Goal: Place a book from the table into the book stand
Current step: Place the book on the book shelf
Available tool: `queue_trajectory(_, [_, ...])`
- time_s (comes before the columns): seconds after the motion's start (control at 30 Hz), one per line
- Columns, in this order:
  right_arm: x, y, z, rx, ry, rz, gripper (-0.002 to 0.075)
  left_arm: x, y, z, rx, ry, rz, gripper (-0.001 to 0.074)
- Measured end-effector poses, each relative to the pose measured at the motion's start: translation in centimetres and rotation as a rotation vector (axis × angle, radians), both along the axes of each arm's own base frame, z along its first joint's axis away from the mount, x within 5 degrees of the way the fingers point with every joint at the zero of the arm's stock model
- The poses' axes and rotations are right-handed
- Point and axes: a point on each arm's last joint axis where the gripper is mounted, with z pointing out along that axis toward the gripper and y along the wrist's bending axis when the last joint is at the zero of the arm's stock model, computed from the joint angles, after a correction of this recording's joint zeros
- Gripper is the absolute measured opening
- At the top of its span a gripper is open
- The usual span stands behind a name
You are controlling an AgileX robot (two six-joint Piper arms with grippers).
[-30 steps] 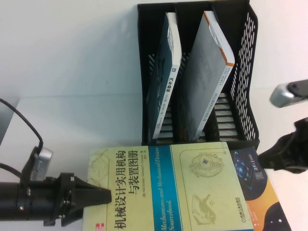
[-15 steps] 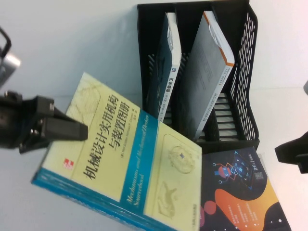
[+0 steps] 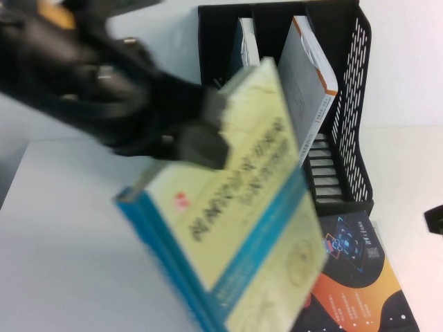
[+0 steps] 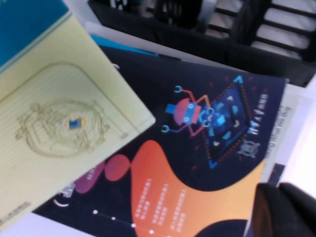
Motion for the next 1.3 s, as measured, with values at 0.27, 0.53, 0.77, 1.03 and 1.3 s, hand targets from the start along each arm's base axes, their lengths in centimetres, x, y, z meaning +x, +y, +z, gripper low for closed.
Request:
queue_trajectory(0.27, [-2.3,-2.6,1.5,-0.126,-0.041,-0.183,-0.0003,1.1,-7.9,1.7,0.005,-0.058,-0.112,0.0195])
queue_trajectory(0.53, [-6.4,-5.6,3.5,-0.221,-0.108,-0.350,-0.0003,6.1,-10.8,3.3,0.001,-0.201,0.048,0.0194])
queue_trajectory(0.77, [-8.5,-6.6,4.2,-0.239,-0.131,-0.382,-0.0003,9.9,-12.5,2.3,-0.024,-0.256,0.234,0.0194])
queue_trajectory(1.03, [-8.9,-6.8,4.1,-0.256,-0.106,-0.389,-0.0003,12.9,-14.7,-0.1,-0.092,-0.286,0.348,0.0193])
queue_trajectory(1.3, [-8.8,-6.8,4.1,-0.252,-0.117,-0.389,-0.0003,13.0,-14.1,0.3,-0.070,-0.307,0.366,0.0193])
